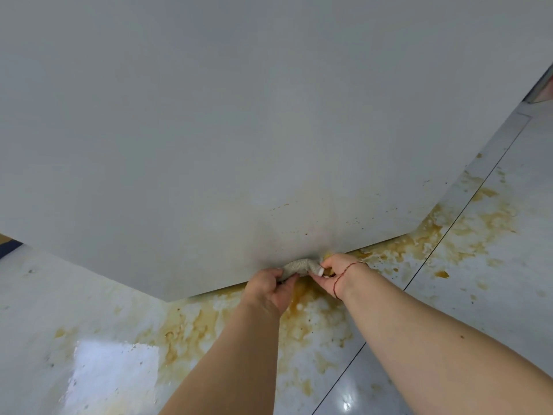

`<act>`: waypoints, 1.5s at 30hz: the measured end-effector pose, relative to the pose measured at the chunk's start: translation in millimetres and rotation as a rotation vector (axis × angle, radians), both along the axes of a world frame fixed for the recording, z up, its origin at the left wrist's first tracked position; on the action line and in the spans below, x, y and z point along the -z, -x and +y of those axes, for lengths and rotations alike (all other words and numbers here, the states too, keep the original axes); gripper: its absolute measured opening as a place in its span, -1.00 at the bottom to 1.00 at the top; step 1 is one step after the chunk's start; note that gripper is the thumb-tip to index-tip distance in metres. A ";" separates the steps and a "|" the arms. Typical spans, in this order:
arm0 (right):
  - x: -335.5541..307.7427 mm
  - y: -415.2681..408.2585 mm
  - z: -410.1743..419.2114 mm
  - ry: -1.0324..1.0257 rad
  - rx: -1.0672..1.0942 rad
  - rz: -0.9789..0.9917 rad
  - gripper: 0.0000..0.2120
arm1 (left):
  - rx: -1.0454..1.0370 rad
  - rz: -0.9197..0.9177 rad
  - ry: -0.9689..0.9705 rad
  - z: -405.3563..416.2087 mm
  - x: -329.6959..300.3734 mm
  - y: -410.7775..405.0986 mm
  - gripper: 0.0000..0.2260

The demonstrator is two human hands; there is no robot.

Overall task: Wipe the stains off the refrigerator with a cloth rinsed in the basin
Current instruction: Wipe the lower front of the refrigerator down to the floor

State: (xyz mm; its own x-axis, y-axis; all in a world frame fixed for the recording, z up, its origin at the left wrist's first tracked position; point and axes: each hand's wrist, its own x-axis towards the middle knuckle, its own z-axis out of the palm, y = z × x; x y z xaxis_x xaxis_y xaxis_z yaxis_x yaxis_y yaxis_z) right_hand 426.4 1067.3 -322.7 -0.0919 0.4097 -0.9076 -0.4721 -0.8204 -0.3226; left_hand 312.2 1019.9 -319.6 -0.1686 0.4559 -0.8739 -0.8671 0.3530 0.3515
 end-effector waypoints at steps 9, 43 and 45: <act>-26.2 -13.8 -11.3 -0.201 0.131 0.101 -0.65 | -0.030 -0.061 -0.184 -14.3 -38.9 -4.9 -0.82; -177.4 -58.8 -25.9 -0.378 0.112 0.068 -0.80 | 0.588 0.677 -0.426 -72.3 -164.0 -50.8 -0.77; -174.6 -86.7 -16.1 -0.395 0.027 -0.052 -0.72 | 0.633 0.659 -0.322 -73.5 -160.1 -47.9 -0.75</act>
